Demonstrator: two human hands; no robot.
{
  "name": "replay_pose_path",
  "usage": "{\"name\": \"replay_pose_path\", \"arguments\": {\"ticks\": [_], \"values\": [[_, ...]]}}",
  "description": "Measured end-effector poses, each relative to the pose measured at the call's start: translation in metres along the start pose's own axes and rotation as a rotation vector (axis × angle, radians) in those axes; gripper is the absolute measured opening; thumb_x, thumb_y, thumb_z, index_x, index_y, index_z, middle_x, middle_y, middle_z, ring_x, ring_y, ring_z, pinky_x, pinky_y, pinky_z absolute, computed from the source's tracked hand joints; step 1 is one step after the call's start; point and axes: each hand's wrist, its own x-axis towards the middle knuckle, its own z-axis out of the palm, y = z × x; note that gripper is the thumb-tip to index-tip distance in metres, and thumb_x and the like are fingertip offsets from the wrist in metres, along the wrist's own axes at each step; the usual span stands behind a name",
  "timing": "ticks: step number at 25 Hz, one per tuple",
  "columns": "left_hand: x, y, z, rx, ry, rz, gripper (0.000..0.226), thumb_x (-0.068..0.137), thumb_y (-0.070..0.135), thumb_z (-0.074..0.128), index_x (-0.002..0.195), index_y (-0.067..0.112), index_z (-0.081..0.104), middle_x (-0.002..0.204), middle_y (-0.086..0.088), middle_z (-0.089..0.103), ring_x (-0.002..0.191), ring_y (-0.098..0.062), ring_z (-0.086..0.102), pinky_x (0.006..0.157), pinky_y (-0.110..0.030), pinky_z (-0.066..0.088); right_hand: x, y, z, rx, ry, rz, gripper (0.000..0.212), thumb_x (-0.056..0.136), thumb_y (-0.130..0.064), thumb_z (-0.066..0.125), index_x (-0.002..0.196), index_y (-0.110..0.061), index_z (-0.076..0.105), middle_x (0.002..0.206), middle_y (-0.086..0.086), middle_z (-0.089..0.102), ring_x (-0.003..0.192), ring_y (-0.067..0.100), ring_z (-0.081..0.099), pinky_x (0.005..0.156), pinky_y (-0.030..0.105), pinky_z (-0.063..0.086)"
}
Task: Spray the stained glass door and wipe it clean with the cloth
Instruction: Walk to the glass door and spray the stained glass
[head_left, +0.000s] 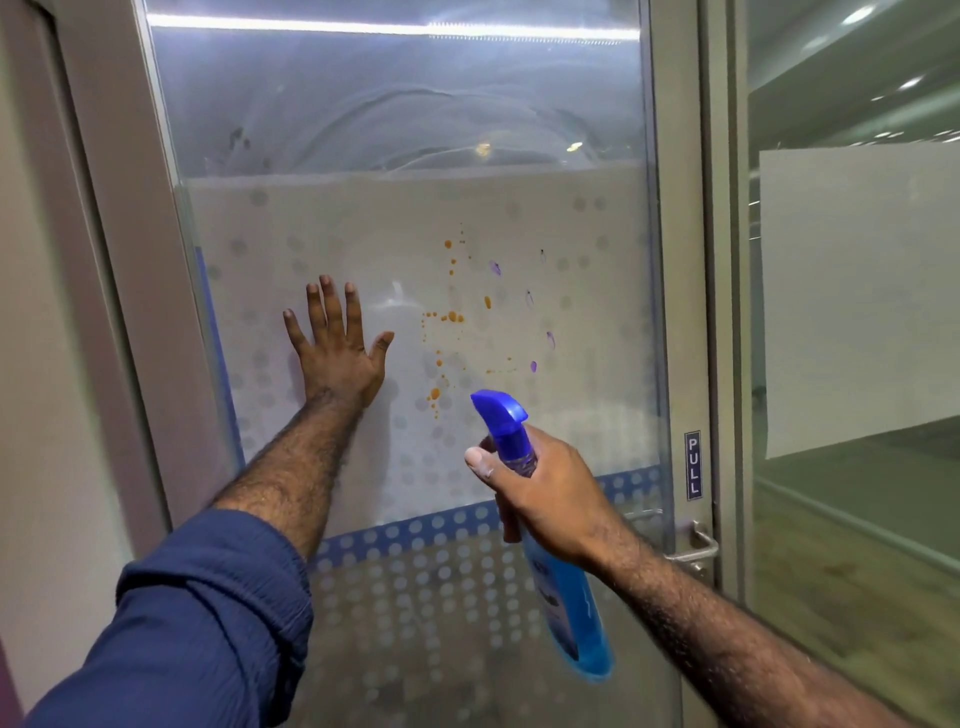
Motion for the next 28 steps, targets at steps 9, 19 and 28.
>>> {"name": "replay_pose_path", "arguments": {"ticks": [9, 19, 28], "values": [[-0.003, -0.002, 0.001, -0.015, 0.002, 0.017, 0.089, 0.104, 0.069, 0.020, 0.167, 0.016, -0.014, 0.177, -0.015, -0.016, 0.165, -0.035, -0.010, 0.130, -0.069, 0.002, 0.020, 0.031, -0.039, -0.028, 0.423, 0.095, 0.035, 0.100, -0.050, 0.071, 0.094, -0.016, 0.067, 0.076, 0.013, 0.073, 0.061, 0.022, 0.072, 0.049, 0.020, 0.055], [-0.003, -0.001, -0.001, -0.022, -0.013, 0.018, 0.092, 0.103, 0.072, 0.021, 0.167, 0.016, -0.015, 0.177, -0.015, -0.016, 0.165, -0.035, -0.010, 0.130, -0.070, 0.003, 0.064, -0.004, -0.062, 0.001, 0.413, -0.038, 0.047, 0.103, -0.052, 0.068, 0.089, -0.007, 0.061, 0.069, 0.013, 0.064, 0.054, 0.018, 0.065, 0.047, 0.018, 0.052], [-0.010, 0.013, -0.020, -0.058, -0.029, 0.018, 0.095, 0.100, 0.078, 0.009, 0.168, 0.013, -0.005, 0.177, -0.018, -0.011, 0.165, -0.038, -0.007, 0.128, -0.073, 0.005, 0.047, 0.010, -0.032, 0.092, 0.293, -0.035, 0.034, 0.098, -0.045, 0.077, 0.117, -0.018, 0.070, 0.070, 0.006, 0.066, 0.055, 0.011, 0.065, 0.055, 0.025, 0.059]]}}
